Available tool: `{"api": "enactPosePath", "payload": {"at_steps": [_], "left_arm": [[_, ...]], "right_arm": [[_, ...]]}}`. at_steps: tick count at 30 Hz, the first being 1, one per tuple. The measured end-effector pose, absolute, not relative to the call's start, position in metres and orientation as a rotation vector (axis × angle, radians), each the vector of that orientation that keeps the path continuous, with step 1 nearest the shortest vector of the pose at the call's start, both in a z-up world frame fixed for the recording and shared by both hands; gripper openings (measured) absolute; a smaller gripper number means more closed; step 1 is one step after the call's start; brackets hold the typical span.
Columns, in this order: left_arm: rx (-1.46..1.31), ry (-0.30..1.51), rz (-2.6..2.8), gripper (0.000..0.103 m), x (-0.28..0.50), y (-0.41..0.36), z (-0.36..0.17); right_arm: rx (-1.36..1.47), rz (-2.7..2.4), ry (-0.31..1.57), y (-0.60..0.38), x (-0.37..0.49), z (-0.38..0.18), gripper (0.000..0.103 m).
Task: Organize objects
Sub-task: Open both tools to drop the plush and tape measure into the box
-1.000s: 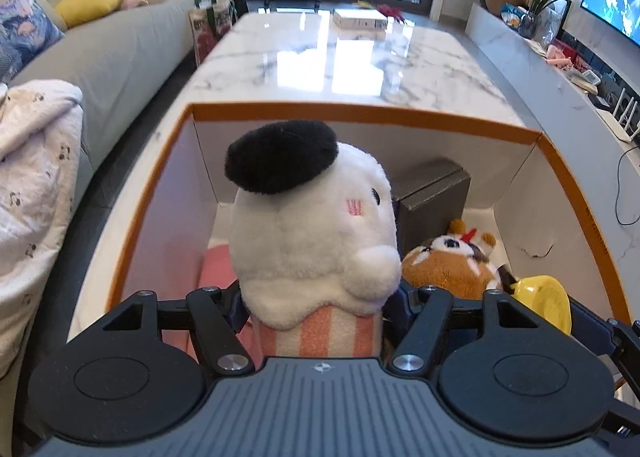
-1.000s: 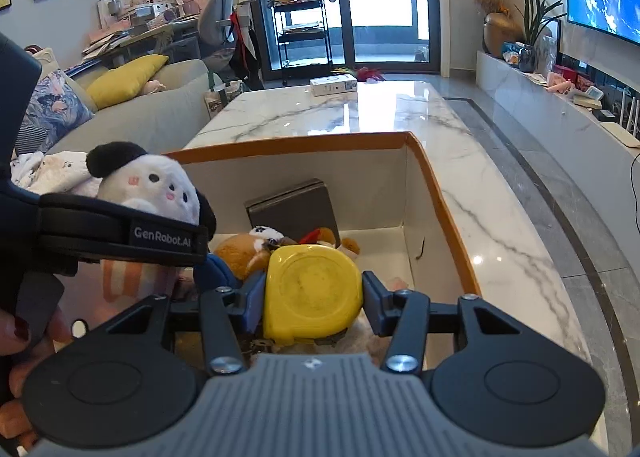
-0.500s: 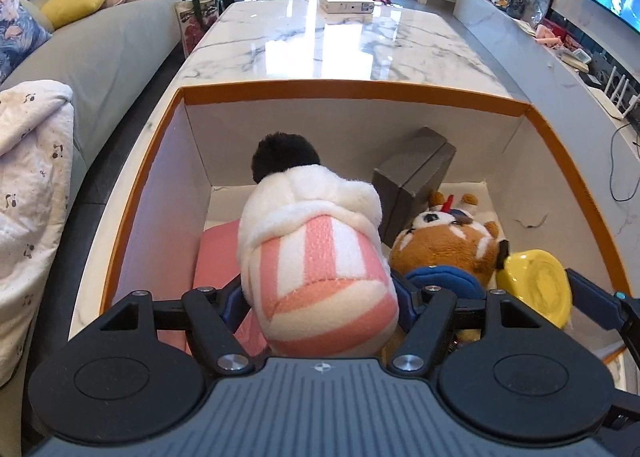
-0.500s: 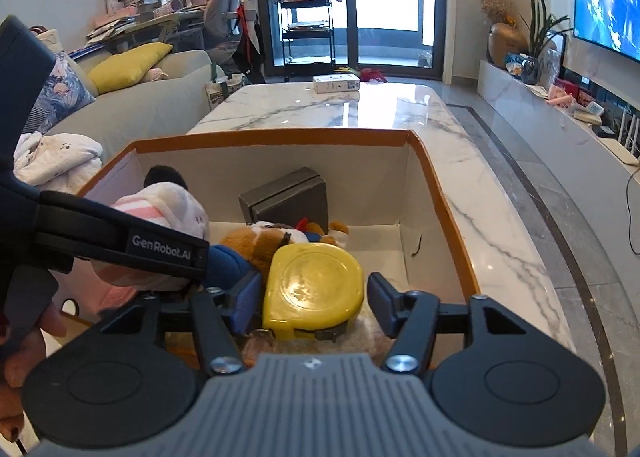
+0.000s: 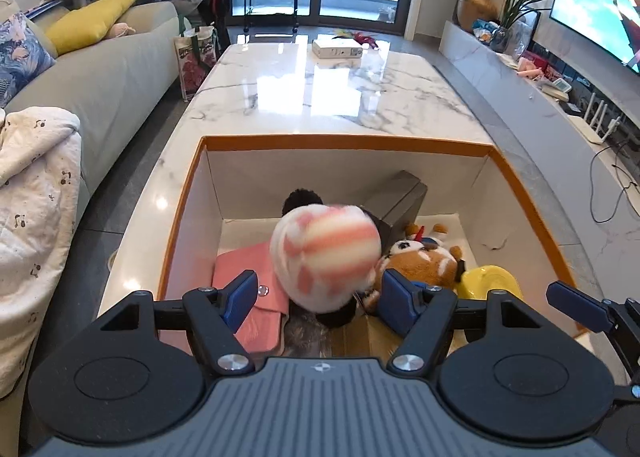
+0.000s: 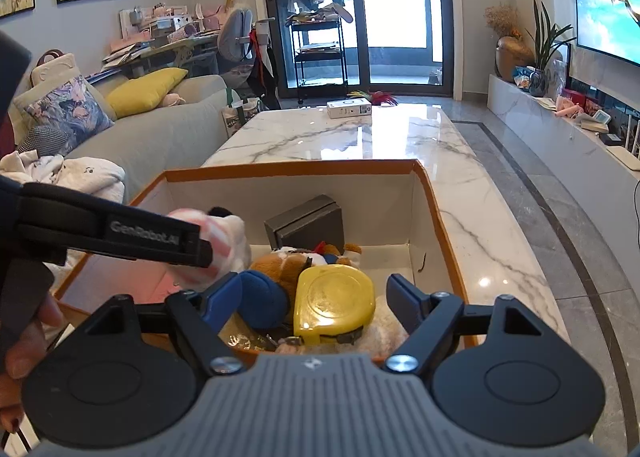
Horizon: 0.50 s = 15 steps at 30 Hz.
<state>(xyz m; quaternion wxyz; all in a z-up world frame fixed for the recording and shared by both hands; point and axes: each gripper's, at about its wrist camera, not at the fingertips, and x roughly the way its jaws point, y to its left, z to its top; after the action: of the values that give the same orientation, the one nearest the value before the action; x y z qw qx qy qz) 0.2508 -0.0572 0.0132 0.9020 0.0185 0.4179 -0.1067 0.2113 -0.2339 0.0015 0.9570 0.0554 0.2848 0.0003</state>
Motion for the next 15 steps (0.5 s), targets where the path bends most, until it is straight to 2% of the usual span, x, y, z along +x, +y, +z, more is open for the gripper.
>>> {"api": "enactPosePath", "payload": {"at_steps": [5, 10, 15], "left_arm": [[0.104, 0.870, -0.284, 0.081, 0.225, -0.049, 0.024], [0.126, 0.893, -0.316, 0.081, 0.188, -0.031, 0.025], [0.130, 0.954, -0.258, 0.081, 0.162, -0.030, -0.002]], "right_arm": [[0.074, 0.007, 0.566, -0.236, 0.191, 0.011, 0.082], [0.007, 0.017, 0.605, -0.238, 0.170, 0.010, 0.088], [-0.094, -0.015, 0.697, -0.224, 0.160, -0.019, 0.090]]}}
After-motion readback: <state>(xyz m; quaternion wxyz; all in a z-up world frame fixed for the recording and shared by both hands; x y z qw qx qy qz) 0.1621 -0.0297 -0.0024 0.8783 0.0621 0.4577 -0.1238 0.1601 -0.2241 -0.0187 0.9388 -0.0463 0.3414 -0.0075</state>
